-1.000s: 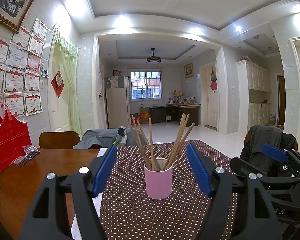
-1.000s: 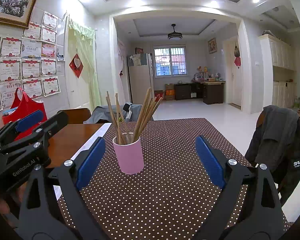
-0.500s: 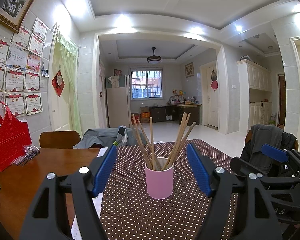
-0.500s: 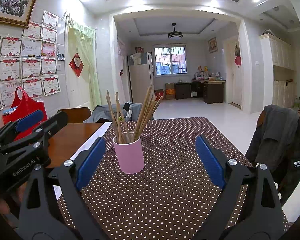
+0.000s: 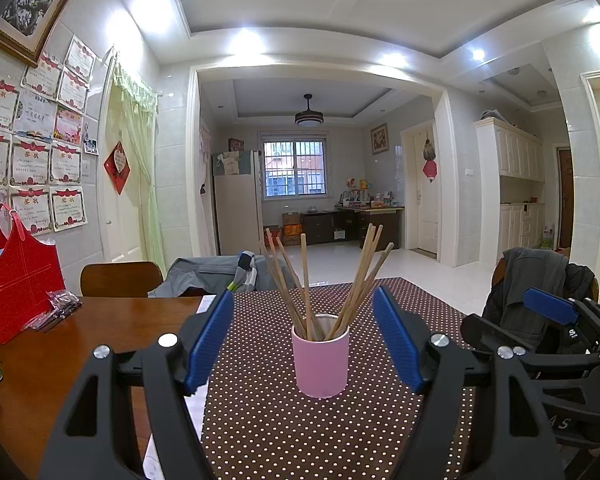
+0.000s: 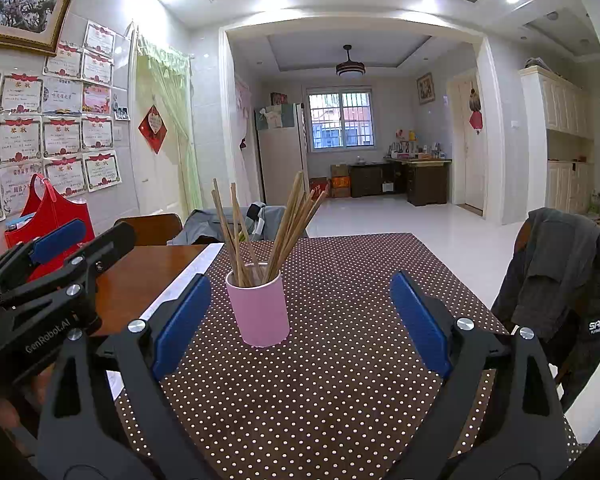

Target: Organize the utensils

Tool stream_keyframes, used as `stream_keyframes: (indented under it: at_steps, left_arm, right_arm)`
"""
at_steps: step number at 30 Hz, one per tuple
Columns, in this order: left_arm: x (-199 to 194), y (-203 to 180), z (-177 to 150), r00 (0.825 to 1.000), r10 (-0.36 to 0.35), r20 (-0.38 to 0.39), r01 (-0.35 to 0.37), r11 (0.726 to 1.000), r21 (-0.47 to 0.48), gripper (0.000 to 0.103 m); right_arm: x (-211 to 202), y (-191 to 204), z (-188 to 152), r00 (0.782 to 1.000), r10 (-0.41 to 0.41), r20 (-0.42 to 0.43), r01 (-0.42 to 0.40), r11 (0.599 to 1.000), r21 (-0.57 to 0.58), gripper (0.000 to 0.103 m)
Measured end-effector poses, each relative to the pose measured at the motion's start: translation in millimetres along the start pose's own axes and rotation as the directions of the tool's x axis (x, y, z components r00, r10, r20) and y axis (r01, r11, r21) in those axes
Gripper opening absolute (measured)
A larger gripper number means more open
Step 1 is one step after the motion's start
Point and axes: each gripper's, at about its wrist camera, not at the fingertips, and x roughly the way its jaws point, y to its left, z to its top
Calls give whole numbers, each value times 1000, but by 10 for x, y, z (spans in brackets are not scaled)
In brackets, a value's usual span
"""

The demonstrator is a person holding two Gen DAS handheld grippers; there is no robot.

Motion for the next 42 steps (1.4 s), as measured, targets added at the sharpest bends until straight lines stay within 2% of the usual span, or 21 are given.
stream_keyframes:
  at_steps: [42]
  left_arm:
    - [-46, 121, -103, 1000, 2, -13, -2, 1000, 4, 71]
  right_arm:
    - [54, -43, -86, 999, 5, -34, -4, 1000, 11, 90]
